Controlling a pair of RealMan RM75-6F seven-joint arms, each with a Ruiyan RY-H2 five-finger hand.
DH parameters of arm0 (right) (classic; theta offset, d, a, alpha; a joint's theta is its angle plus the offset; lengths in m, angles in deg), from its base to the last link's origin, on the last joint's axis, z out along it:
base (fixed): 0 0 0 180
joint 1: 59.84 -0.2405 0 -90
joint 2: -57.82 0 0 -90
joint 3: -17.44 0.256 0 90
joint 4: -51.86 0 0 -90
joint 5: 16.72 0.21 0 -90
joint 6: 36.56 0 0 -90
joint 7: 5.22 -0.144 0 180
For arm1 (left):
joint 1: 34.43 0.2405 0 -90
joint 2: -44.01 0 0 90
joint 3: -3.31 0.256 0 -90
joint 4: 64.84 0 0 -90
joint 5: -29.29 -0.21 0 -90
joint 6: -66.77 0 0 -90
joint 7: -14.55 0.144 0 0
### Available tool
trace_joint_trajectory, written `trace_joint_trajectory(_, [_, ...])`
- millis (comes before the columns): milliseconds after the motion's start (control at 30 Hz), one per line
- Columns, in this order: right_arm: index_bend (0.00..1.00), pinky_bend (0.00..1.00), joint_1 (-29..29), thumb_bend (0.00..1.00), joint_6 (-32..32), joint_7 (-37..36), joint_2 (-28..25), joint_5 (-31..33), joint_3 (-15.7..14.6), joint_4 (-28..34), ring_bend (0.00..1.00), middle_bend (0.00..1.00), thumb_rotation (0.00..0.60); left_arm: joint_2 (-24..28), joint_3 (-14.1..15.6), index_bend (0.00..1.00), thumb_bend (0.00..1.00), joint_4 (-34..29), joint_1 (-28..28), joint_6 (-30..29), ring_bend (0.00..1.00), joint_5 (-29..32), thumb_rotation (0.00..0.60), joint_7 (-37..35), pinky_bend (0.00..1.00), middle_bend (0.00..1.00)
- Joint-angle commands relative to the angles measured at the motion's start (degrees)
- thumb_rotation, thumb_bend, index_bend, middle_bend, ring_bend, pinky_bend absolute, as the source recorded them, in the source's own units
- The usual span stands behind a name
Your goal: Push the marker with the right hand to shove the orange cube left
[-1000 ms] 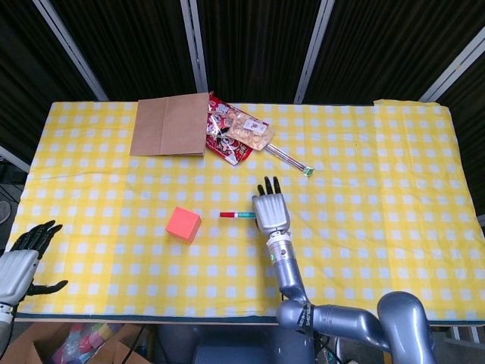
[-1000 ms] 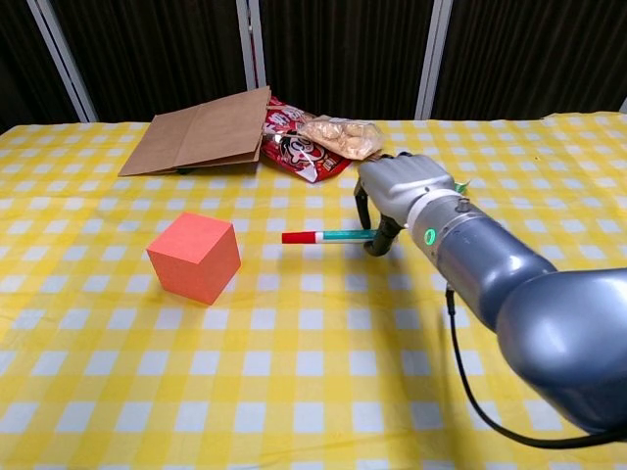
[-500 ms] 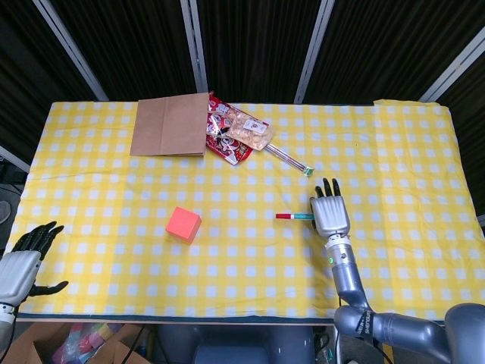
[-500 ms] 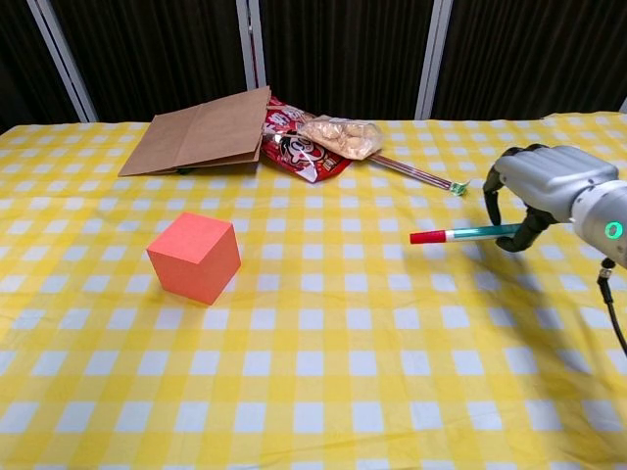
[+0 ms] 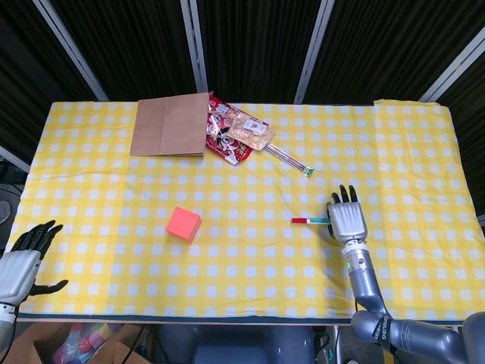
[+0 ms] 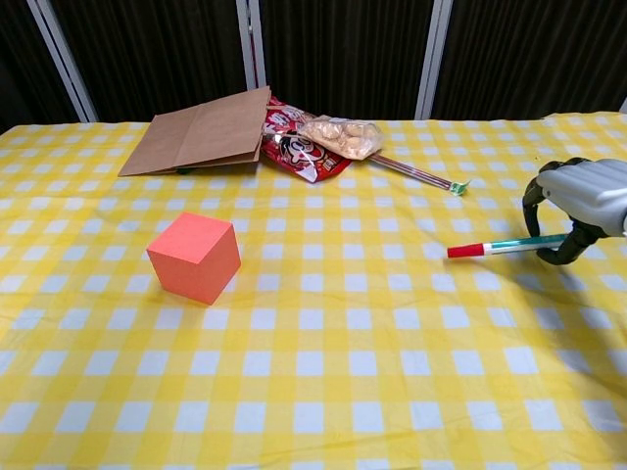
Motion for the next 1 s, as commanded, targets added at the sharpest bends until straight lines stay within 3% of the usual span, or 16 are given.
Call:
trace_joint_trajectory(33, [0.29,0.00,0.34,0.56,0.42,1.20,-0.52,0.87,-0.06,0.81,0.00,0.17,0.600,-0.05,-0.07,0.00,0.00,0.04,0.08,-0.17,0.00,0.07,0.600,-0.06,0.08,0.00])
trace_joint_trajectory(133, [0.20,0.00,0.81,0.56,1.20,1.85,-1.27,0.97,-0.26,2.19,0.00,0.15,0.600,-0.19,-0.21,0.00,0.00,0.17,0.21,-0.63,0.00,-0.09,0.600,-0.40,0.08,0.00])
trace_joint_trajectory(367, [0.16,0.00,3.79,0.56,4.95,0.60,-5.53,-0.84,-1.39,9.18,0.00,0.10,0.600,-0.62,-0.37,0.00,0.00,0.92,0.60,-2.14,0.00,-1.36,0.600,-1.46,0.08,0.00])
trace_joint_trajectory(667, [0.02,0.00,15.10,0.49,15.39,-13.68,-19.82,-17.15,-9.45,19.69,0.00,0.02,0.600,-2.14,-1.29,0.00,0.00,3.45,1.79,-7.00,0.00,-4.17,0.600,-3.78,0.08,0.00])
trace_joint_trajectory(867, [0.00,0.00,23.46,0.42,21.50,-26.80,-28.03,-27.70,-15.83,18.45,0.00,0.00,0.600,-4.25,-2.01,0.00,0.00,6.45,2.61,-11.17,0.00,-6.80,0.600,-3.29,0.06,0.00])
trace_joint_trajectory(1000, [0.00,0.00,28.01,0.42,25.85,-33.54,-29.36,-32.62,-17.99,14.43,0.00,0.00,0.600,-5.66,-2.77,0.00,0.00,8.40,2.97,-13.23,0.00,-7.34,0.600,-2.03,0.05,0.00])
